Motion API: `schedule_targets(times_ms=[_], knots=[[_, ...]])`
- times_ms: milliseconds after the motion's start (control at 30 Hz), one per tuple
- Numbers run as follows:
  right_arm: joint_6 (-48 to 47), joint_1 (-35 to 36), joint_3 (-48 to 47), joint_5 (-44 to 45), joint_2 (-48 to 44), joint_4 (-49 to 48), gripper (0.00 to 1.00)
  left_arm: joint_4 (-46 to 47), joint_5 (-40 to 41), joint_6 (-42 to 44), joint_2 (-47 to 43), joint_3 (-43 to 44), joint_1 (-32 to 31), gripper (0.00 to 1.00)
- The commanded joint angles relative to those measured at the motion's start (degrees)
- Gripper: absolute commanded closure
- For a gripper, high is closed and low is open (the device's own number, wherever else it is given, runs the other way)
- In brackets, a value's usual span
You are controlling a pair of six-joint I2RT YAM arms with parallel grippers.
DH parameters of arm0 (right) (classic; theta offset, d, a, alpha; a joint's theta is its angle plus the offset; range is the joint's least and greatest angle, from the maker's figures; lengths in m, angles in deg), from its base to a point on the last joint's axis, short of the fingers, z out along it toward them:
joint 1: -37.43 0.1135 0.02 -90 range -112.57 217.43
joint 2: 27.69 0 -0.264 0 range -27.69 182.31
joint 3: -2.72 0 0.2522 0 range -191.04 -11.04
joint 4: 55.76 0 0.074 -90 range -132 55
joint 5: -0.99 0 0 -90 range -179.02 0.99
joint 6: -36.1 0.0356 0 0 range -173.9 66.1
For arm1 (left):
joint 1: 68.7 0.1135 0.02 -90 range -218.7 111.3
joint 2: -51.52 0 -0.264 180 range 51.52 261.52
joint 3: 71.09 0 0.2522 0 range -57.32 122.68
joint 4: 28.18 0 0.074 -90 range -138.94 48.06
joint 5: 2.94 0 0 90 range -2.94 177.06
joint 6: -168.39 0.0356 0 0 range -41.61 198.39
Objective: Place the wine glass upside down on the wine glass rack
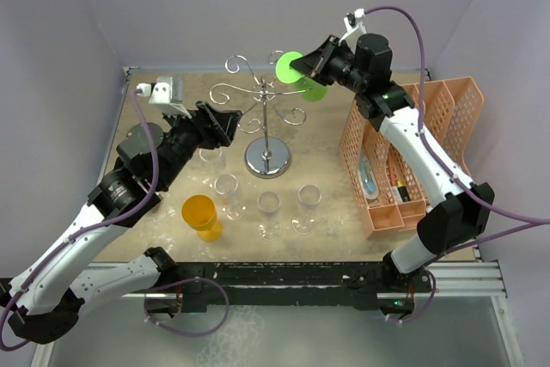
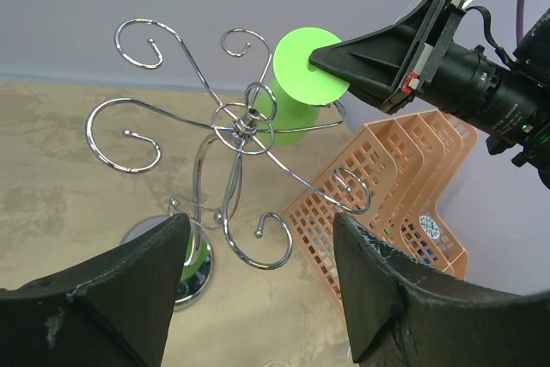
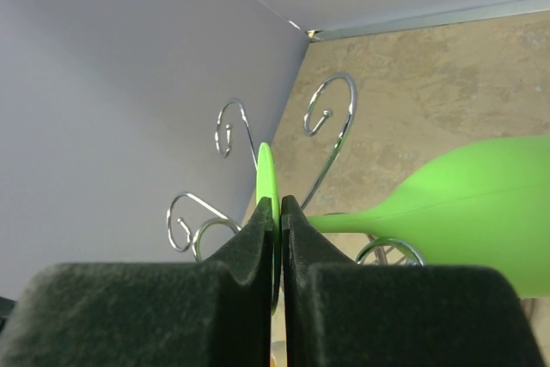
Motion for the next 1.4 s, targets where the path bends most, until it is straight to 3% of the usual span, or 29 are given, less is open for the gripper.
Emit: schedule_targets(times_ms=[0, 667, 1367], knots=[[0.1, 0.3, -1.3, -5.3, -2.3, -4.5, 1.00, 2.8, 0.7, 0.3, -0.9, 0.3, 0.2, 0.35], [3.8, 0.4, 4.0, -8.7, -5.4, -3.5, 1.00, 3.2, 1.6, 0.2, -2.1, -0.4, 0.2, 0.35], [7.1, 0.8, 6.9, 3.8, -9.5, -0.5, 1.00, 3.4, 2.6, -0.9, -3.4, -1.0, 0.2, 0.35]])
